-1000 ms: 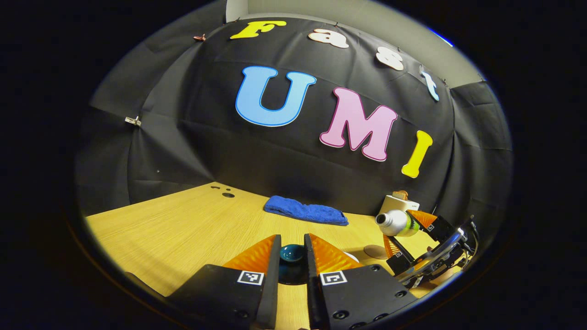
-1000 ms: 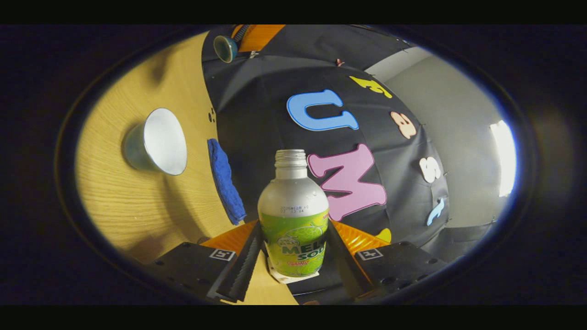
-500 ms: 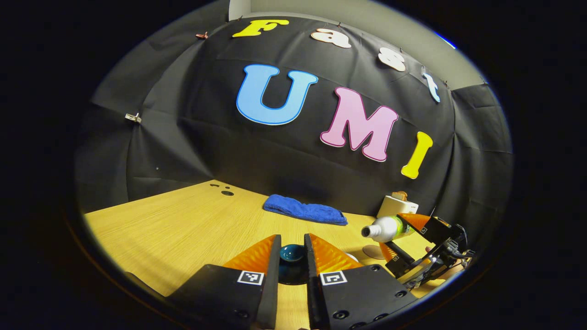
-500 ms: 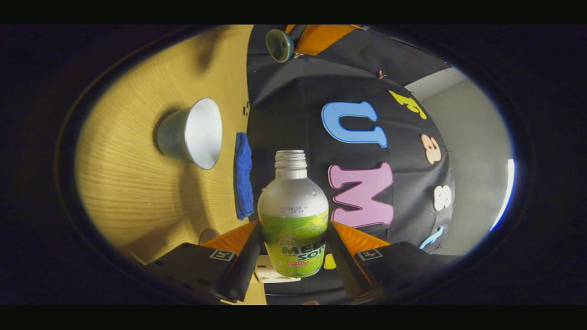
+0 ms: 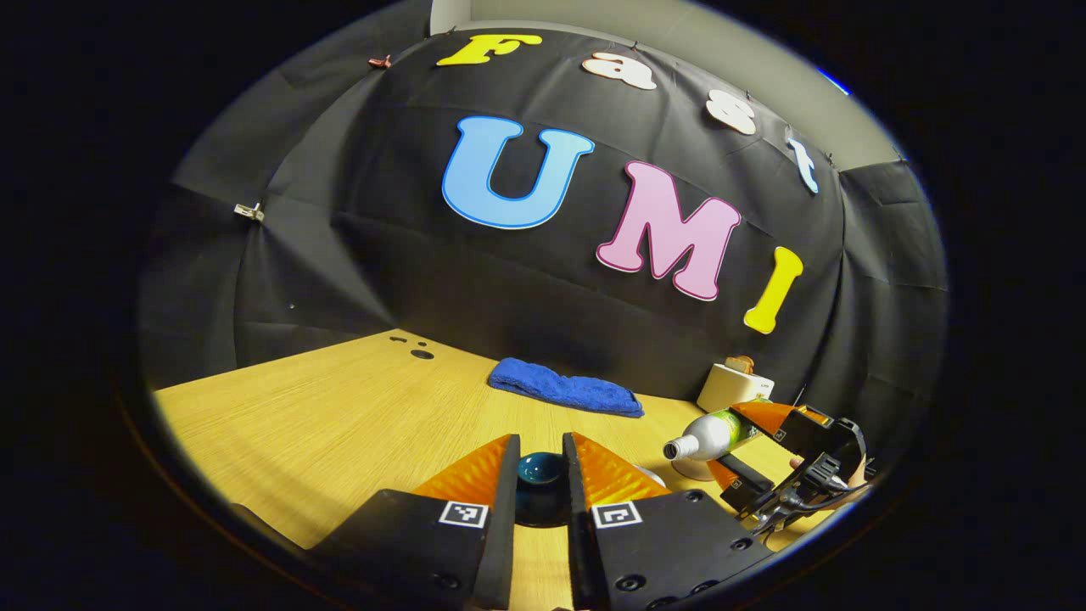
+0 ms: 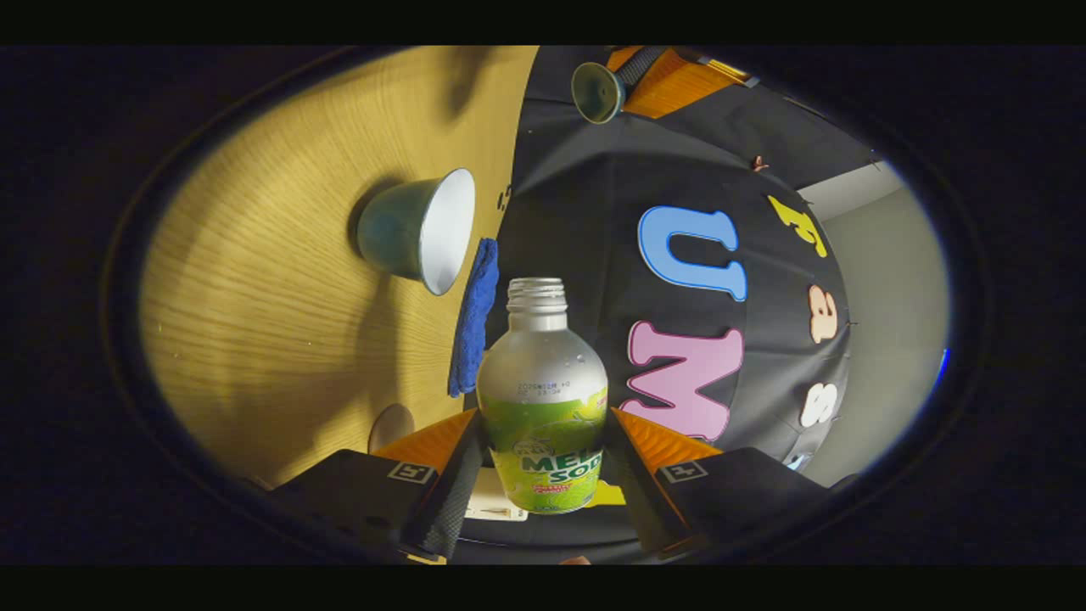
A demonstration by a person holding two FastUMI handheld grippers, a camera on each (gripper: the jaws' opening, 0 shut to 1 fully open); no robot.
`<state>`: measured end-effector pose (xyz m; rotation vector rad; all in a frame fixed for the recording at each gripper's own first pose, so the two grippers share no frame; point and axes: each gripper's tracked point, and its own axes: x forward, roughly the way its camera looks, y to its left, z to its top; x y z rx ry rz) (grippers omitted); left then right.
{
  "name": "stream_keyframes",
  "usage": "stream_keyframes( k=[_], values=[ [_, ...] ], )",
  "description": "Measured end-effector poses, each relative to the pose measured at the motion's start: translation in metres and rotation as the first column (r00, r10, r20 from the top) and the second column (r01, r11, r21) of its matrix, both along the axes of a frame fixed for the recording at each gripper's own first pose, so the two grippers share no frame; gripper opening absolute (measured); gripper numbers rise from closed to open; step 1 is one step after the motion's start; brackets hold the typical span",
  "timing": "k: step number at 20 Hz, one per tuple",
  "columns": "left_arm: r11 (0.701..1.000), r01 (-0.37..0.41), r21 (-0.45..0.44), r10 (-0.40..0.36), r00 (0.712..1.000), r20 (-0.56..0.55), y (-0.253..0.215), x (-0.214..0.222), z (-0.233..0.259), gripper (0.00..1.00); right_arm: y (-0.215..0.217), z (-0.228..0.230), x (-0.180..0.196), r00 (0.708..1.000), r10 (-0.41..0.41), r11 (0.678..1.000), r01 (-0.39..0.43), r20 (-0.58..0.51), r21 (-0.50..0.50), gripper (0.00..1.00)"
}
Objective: Open the teacup lid with one hand, grasp the water bottle and pour water into the teacup with the other hand; after pouring, place the water bottle on the coaster and then close the teacup lid.
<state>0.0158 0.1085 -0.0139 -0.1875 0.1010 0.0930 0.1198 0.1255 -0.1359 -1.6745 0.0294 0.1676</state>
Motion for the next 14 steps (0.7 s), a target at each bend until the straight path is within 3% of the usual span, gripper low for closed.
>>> stream_keyframes(
  k=[3,6,8,10,11,14],
  values=[
    [1.0,0.0,-0.002,0.0,1.0,0.0,0.0,0.0011,-0.0006,0.3,0.0011,-0.0019,-0.0013,1.0,0.008,1.0,-0.009,-0.009,-0.03,0.77],
    [1.0,0.005,-0.006,-0.005,1.0,-0.005,-0.0009,0.0012,-0.0015,0.3,0.003,-0.0022,-0.0019,1.0,0.019,0.997,-0.02,-0.015,-0.068,0.84],
    [1.0,0.006,-0.008,-0.006,1.0,-0.006,-0.0019,0.0022,-0.0022,0.3,0.0023,-0.0026,-0.0013,1.0,0.02,0.997,-0.021,-0.02,-0.073,0.77],
    [1.0,0.005,-0.006,-0.005,1.0,-0.005,-0.001,0.0016,-0.0018,0.3,0.0017,-0.002,-0.001,1.0,0.021,0.996,-0.022,-0.02,-0.082,0.8],
    [1.0,0.005,-0.005,-0.005,1.0,-0.005,-0.0014,0.002,-0.0024,0.3,0.0021,-0.0007,-0.002,1.0,0.023,0.996,-0.025,-0.018,-0.089,0.77],
    [1.0,0.006,-0.003,-0.006,1.0,-0.008,-0.0015,0.003,-0.0025,0.3,0.0024,0.0003,-0.0006,0.999,0.032,0.993,-0.034,-0.015,-0.111,0.8]
  ],
)
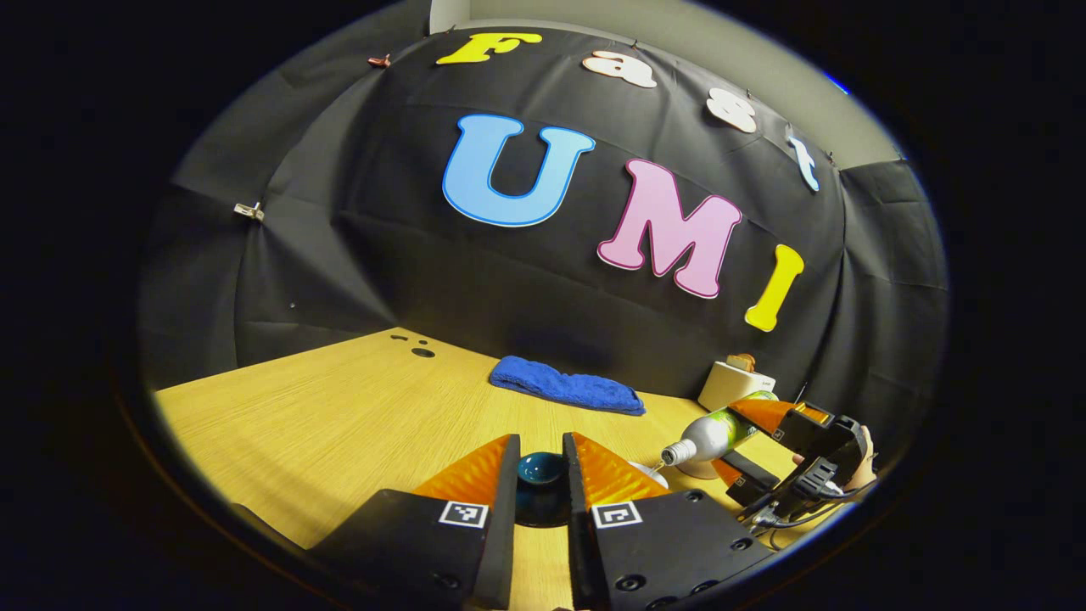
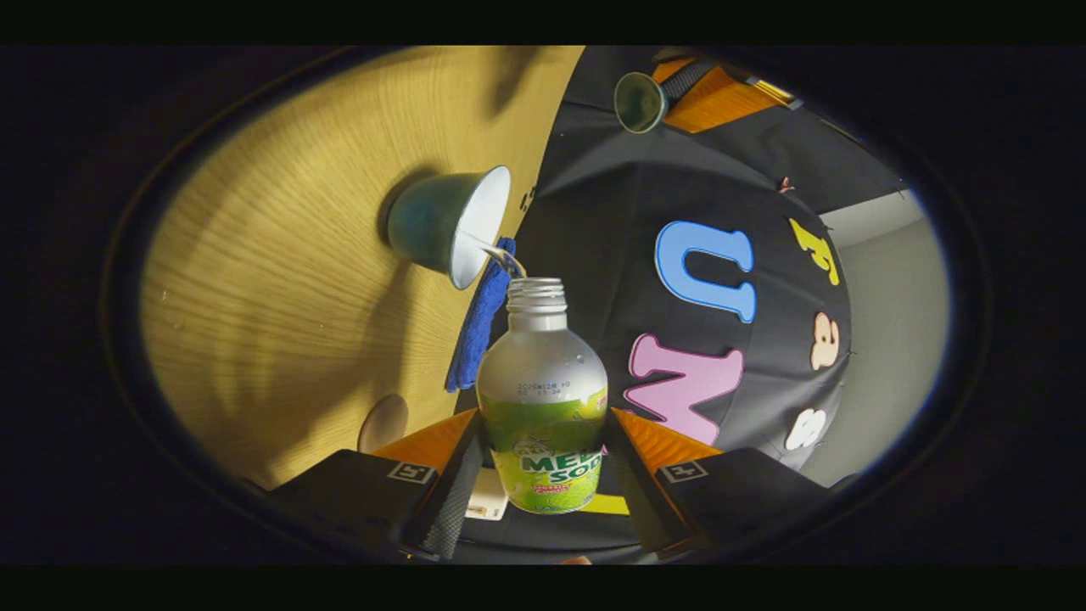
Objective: Open the teacup lid with one hand, grasp the water bottle and pour water into the teacup with the other hand; after pouring, place the water bottle on the coaster and then close the teacup lid.
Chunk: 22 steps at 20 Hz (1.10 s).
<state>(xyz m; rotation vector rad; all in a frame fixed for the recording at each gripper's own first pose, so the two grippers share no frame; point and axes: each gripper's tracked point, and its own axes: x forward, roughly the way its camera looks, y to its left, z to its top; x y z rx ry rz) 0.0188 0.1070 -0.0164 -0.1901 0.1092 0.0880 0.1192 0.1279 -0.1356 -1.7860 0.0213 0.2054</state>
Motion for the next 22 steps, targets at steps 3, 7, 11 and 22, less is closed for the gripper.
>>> stream_keyframes(
  k=[3,7,11,22],
  values=[
    [1.0,0.002,-0.003,-0.002,1.0,-0.001,-0.001,0.0,-0.001,0.3,0.0,0.002,0.0,1.0,0.003,1.0,-0.003,0.005,-0.02,0.76],
    [1.0,-0.001,-0.003,0.001,1.0,-0.005,0.001,0.0,-0.002,0.3,0.0,0.008,0.001,1.0,0.014,0.999,-0.013,0.014,-0.053,0.77],
    [1.0,0.0,-0.003,0.0,1.0,-0.006,0.001,0.0,-0.002,0.3,0.004,0.015,0.001,0.999,0.033,0.996,-0.031,0.017,-0.082,0.8],
    [1.0,0.003,-0.014,-0.003,1.0,0.012,0.0,-0.001,0.003,0.3,0.014,0.022,0.001,0.996,0.094,0.978,-0.092,0.003,-0.189,0.84]
  ],
)
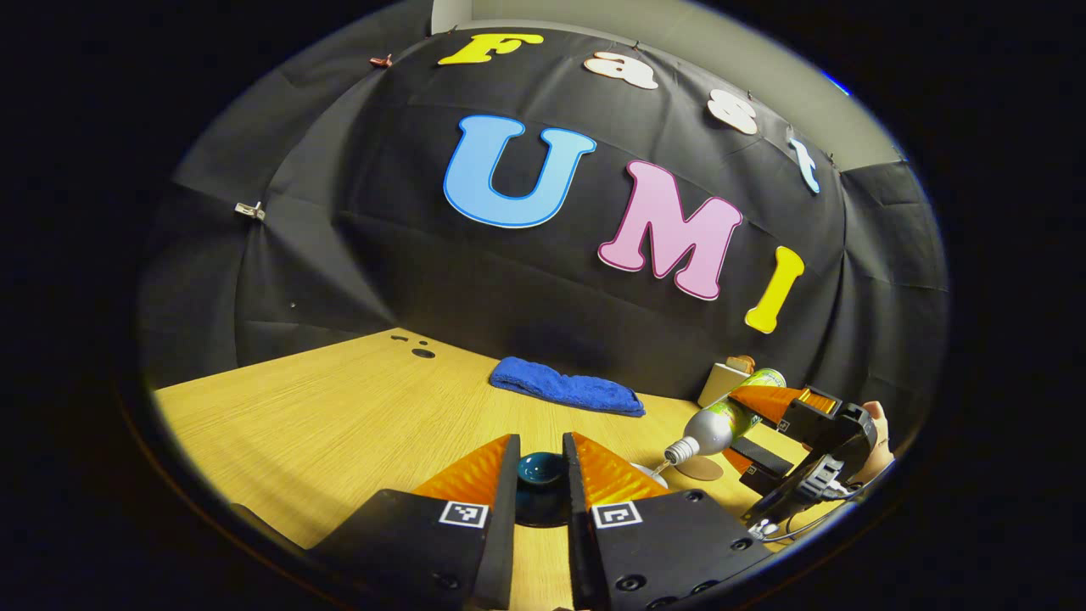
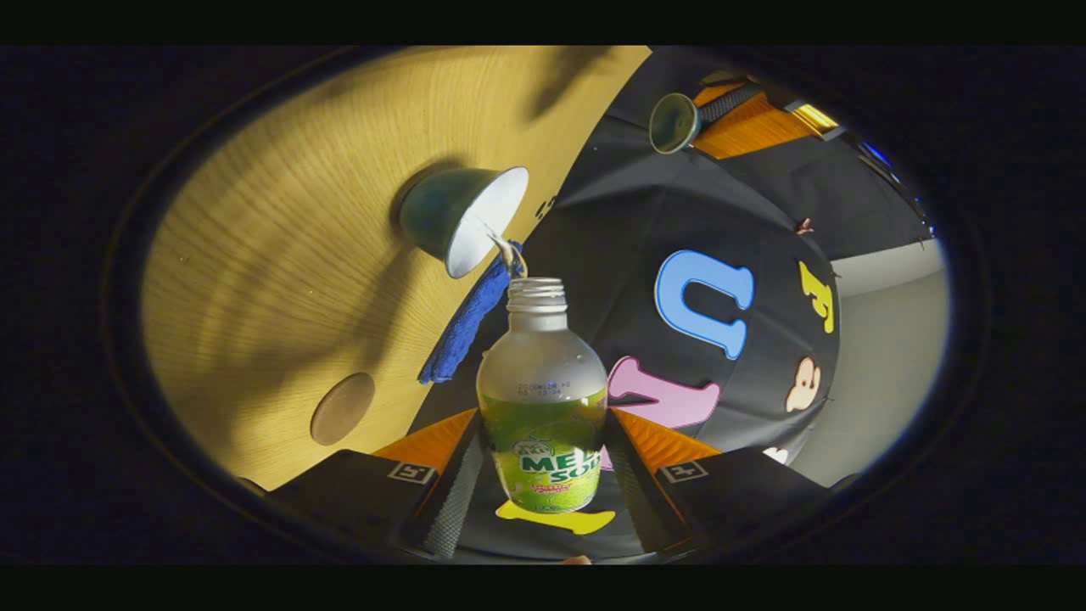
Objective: Open the teacup lid with one hand, grasp the water bottle and pour water into the teacup with the other hand; after pouring, place the water bottle on the coaster and then close the teacup lid.
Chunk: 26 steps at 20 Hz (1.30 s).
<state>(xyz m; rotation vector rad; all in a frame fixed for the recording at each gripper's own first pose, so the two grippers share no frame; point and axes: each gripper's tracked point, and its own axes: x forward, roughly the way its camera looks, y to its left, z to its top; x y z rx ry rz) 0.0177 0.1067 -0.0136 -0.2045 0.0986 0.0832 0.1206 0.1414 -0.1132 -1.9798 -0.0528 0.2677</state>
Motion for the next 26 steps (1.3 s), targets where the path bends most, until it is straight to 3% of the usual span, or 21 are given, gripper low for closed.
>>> stream_keyframes(
  k=[5,8,11,12,13,14,15,16,20,21,22,26],
  values=[
    [1.0,-0.004,0.0,0.004,1.0,0.0,0.002,0.0,0.0,0.3,0.005,0.0,-0.002,0.999,0.032,0.998,-0.032,-0.008,-0.054,0.76],
    [1.0,-0.002,-0.002,0.002,1.0,-0.001,0.003,0.0,0.0,0.3,0.007,0.009,0.0,0.999,0.042,0.997,-0.04,0.022,-0.069,0.8],
    [1.0,-0.003,-0.003,0.003,1.0,-0.001,0.003,0.001,-0.001,0.3,0.01,0.016,0.0,0.997,0.06,0.995,-0.056,0.047,-0.084,0.76],
    [1.0,-0.004,-0.002,0.004,1.0,-0.001,0.004,0.0,0.0,0.3,0.011,0.018,0.0,0.996,0.068,0.994,-0.063,0.055,-0.09,0.8],
    [1.0,-0.004,-0.001,0.004,1.0,-0.001,0.003,0.001,-0.001,0.3,0.012,0.019,0.001,0.995,0.075,0.993,-0.069,0.063,-0.094,0.76],
    [1.0,-0.005,-0.001,0.005,1.0,-0.001,0.003,0.001,-0.001,0.3,0.011,0.021,0.0,0.994,0.08,0.993,-0.073,0.071,-0.098,0.8],
    [1.0,-0.005,-0.001,0.005,1.0,0.0,0.003,0.001,-0.001,0.3,0.011,0.021,0.001,0.994,0.085,0.992,-0.077,0.075,-0.102,0.76],
    [1.0,-0.005,0.0,0.005,1.0,0.0,0.003,0.0,0.0,0.3,0.014,0.022,0.001,0.993,0.092,0.991,-0.083,0.08,-0.109,0.8],
    [1.0,-0.004,-0.003,0.004,1.0,-0.002,0.003,0.001,-0.001,0.3,0.016,0.03,0.001,0.987,0.114,0.985,-0.098,0.11,-0.139,0.76],
    [1.0,-0.005,-0.003,0.005,1.0,-0.003,0.003,0.001,-0.003,0.3,0.015,0.032,0.001,0.987,0.113,0.985,-0.097,0.115,-0.141,0.8],
    [1.0,-0.005,-0.003,0.005,1.0,-0.003,0.003,0.001,-0.002,0.3,0.015,0.033,0.001,0.986,0.115,0.985,-0.097,0.121,-0.143,0.76],
    [1.0,-0.006,-0.004,0.006,1.0,-0.003,0.004,0.001,-0.002,0.3,0.017,0.033,0.001,0.984,0.124,0.984,-0.105,0.126,-0.147,0.8]
  ],
)
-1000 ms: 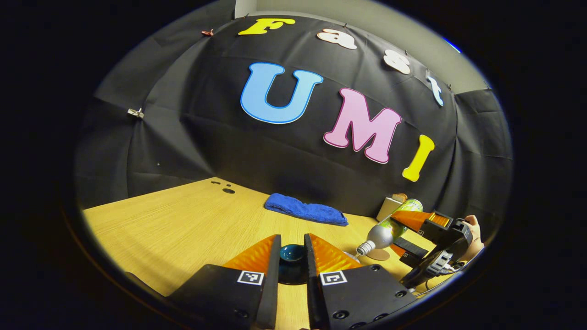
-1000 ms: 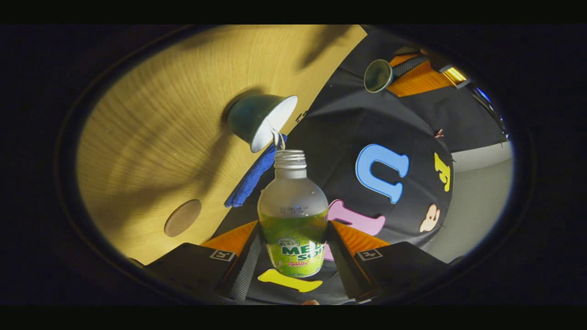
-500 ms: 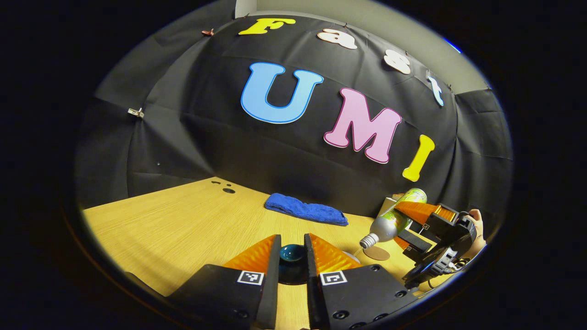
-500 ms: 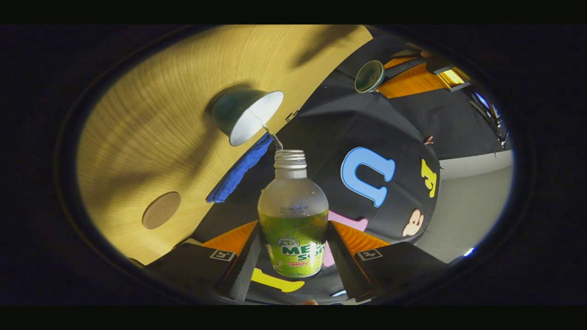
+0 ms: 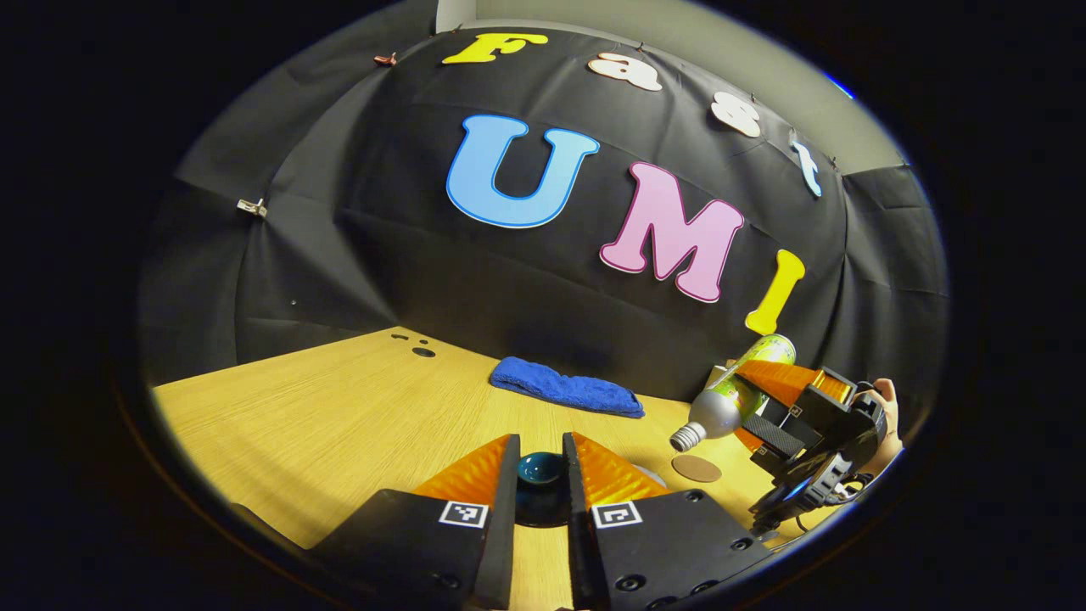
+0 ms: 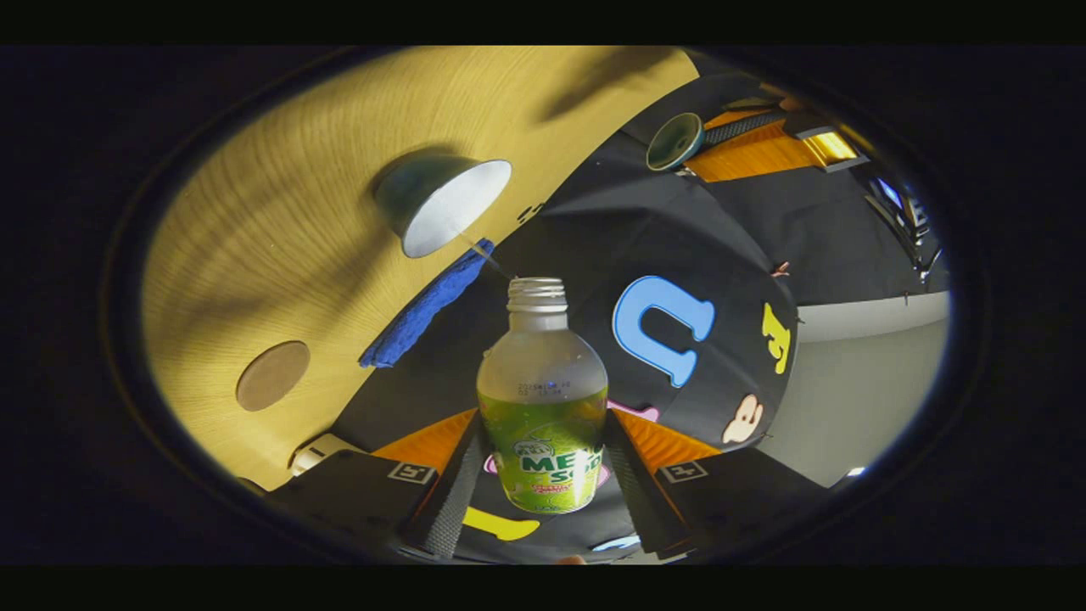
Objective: Open the teacup lid with one hand, grasp the water bottle and pour water into the teacup with the other hand; after pouring, place the water bottle on the coaster and then close the teacup lid.
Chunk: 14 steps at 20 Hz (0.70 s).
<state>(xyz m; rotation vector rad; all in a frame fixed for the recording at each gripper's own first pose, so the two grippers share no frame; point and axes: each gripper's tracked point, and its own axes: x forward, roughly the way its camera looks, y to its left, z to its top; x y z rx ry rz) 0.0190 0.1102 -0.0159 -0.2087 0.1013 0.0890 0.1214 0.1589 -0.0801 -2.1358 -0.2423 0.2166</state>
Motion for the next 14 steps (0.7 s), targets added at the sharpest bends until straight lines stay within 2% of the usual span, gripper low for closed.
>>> stream_keyframes(
  k=[2,3,7,8,10,11,12,14],
  values=[
    [1.0,0.0,0.0,0.0,1.0,-0.001,-0.001,0.0,0.001,0.3,0.001,0.0,0.0,1.0,0.003,1.0,-0.003,-0.003,-0.003,0.8],
    [1.0,0.0,0.0,0.0,1.0,-0.001,0.0,-0.001,0.001,0.3,0.001,-0.001,0.001,1.0,0.002,1.0,-0.002,-0.006,0.0,0.76],
    [1.0,-0.004,-0.002,0.004,1.0,0.0,0.001,0.0,0.0,0.3,0.002,-0.008,0.0,0.999,-0.005,1.0,0.006,-0.032,0.024,0.76],
    [1.0,-0.006,-0.002,0.006,1.0,-0.001,0.001,0.0,0.0,0.3,0.002,-0.012,0.001,0.999,-0.015,0.999,0.017,-0.05,0.047,0.8],
    [1.0,-0.012,-0.005,0.012,1.0,-0.001,0.003,-0.001,0.0,0.3,-0.004,-0.022,-0.002,0.994,-0.032,0.989,0.046,-0.104,0.141,0.8],
    [1.0,-0.016,-0.008,0.016,1.0,0.0,0.003,0.0,-0.001,0.3,-0.007,-0.028,-0.004,0.99,-0.04,0.978,0.067,-0.136,0.198,0.77],
    [1.0,-0.018,-0.009,0.018,1.0,-0.001,0.004,0.001,-0.001,0.3,-0.01,-0.032,-0.006,0.984,-0.051,0.962,0.094,-0.17,0.255,0.8],
    [1.0,-0.023,-0.01,0.023,1.0,-0.003,0.005,0.0,-0.002,0.3,-0.013,-0.038,-0.006,0.97,-0.069,0.917,0.153,-0.231,0.367,0.8]
  ],
)
